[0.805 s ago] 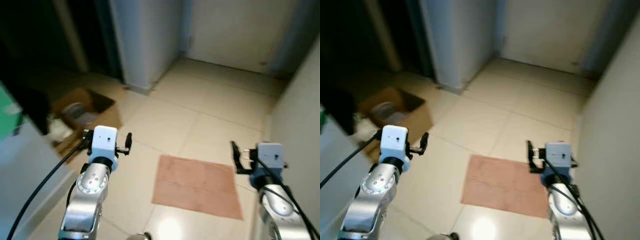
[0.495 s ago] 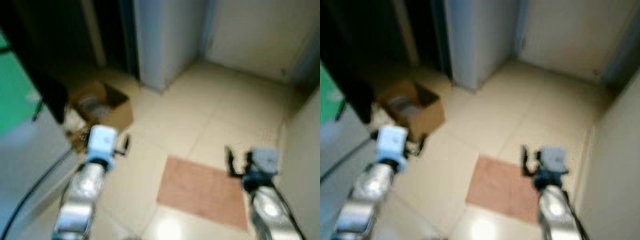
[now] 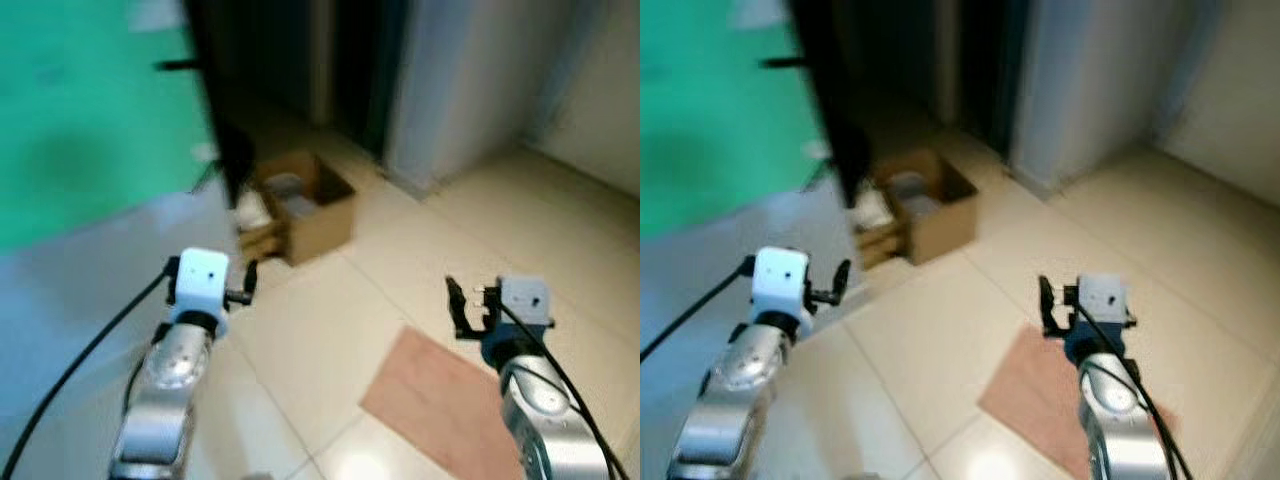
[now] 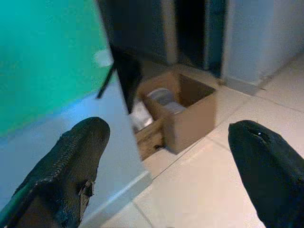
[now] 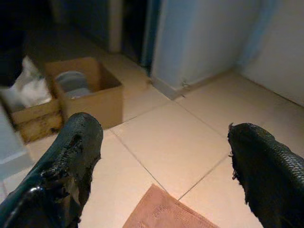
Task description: Hang keys on a hook
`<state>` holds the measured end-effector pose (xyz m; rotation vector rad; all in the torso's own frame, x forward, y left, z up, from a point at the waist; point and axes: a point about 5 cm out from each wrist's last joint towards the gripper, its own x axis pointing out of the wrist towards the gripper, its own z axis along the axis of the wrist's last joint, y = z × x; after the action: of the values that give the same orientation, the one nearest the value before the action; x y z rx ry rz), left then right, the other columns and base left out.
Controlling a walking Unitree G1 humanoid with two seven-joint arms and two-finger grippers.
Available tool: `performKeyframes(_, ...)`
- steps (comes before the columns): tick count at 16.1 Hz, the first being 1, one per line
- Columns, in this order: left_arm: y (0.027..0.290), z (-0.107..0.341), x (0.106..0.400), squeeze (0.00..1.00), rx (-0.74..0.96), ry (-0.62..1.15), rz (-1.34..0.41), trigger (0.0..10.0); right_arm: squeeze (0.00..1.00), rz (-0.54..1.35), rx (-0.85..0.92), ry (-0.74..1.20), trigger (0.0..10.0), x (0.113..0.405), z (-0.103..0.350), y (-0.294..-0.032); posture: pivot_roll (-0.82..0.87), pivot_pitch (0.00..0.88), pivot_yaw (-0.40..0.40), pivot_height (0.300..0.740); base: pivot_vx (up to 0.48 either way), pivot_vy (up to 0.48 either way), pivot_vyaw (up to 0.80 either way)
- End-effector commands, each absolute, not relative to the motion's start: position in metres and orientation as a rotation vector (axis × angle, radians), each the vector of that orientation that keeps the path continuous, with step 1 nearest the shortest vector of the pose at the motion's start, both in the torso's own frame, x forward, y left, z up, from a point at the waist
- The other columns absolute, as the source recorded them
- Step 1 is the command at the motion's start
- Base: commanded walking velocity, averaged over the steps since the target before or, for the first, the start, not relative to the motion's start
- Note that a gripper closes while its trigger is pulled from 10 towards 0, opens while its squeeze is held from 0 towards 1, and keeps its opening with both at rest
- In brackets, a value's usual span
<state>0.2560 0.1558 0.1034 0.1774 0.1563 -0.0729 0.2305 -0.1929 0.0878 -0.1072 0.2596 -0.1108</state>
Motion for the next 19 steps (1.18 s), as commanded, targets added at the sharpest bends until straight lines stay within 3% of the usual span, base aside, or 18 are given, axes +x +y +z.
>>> performKeyframes(1, 0.153, 0.106, 0.253, 0.0, 0.183, 0.148, -0.084, 10.0, 1.0, -0.09, -0.109, 0.257, 10.0, 0.234, 0.088, -0.19, -0.05, 0.0, -0.029, 0.74, 0.0, 0.0, 0.8)
performKeyframes(3, 0.156, 0.106, 0.25, 0.0, 0.2, 0.156, -0.063, 10.0, 1.0, -0.053, -0.086, 0.278, 10.0, 0.24, 0.084, -0.183, -0.03, 0.0, -0.045, 0.74, 0.0, 0.0, 0.0)
performKeyframes(4, 0.156, 0.107, 0.249, 0.0, 0.194, 0.15, -0.063, 10.0, 0.65, -0.03, -0.07, 0.262, 10.0, 0.241, 0.086, -0.18, -0.02, 0.0, -0.047, 0.74, 0.0, 0.0, 0.0)
performKeyframes(5, 0.158, 0.108, 0.249, 0.0, 0.192, 0.144, -0.055, 10.0, 0.0, -0.012, -0.039, 0.253, 10.0, 0.241, 0.087, -0.177, -0.02, 0.0, -0.044, 0.74, 0.0, 0.0, 0.0)
performKeyframes(11, 0.158, 0.113, 0.258, 0.0, 0.193, 0.138, -0.075, 10.0, 0.0, -0.036, -0.014, 0.277, 10.0, 0.239, 0.08, -0.176, -0.02, 0.0, 0.004, 0.74, 0.0, 0.0, 0.0)
performKeyframes(19, 0.16, 0.116, 0.264, 0.0, 0.197, 0.132, -0.085, 10.0, 0.0, -0.037, -0.063, 0.259, 10.0, 0.248, 0.08, -0.172, 0.0, 0.0, 0.011, 0.74, 0.164, 0.0, 0.72)
